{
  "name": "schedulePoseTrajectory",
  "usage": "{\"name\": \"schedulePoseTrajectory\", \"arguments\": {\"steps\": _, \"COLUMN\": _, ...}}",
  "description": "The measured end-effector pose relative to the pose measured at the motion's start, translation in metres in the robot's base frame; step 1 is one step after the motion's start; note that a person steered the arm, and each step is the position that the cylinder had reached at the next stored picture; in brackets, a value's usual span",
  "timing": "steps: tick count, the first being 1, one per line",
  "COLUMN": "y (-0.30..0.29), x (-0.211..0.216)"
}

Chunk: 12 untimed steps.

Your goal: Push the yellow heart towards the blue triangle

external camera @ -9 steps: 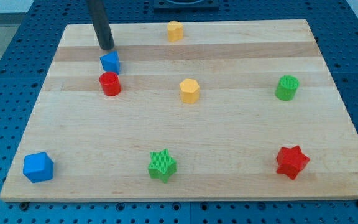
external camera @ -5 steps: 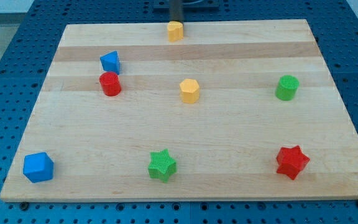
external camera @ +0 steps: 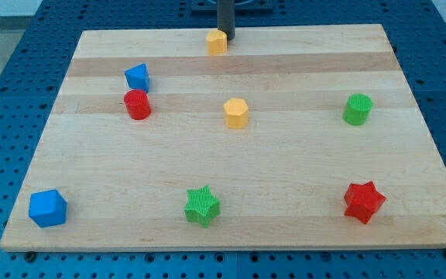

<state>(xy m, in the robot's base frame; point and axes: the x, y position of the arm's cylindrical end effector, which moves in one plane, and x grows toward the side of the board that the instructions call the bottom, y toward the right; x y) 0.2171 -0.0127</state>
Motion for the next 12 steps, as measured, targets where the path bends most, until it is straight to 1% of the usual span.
{"name": "schedulePoseTrajectory", "arguments": {"steps": 4, "y": -0.015, "x": 0.001}}
{"name": "schedulePoseTrajectory", "arguments": {"steps": 10, "y": -0.050, "x": 0.068}}
{"name": "schedulePoseTrajectory", "arguments": {"steps": 12, "y": -0.053, "x": 0.070}}
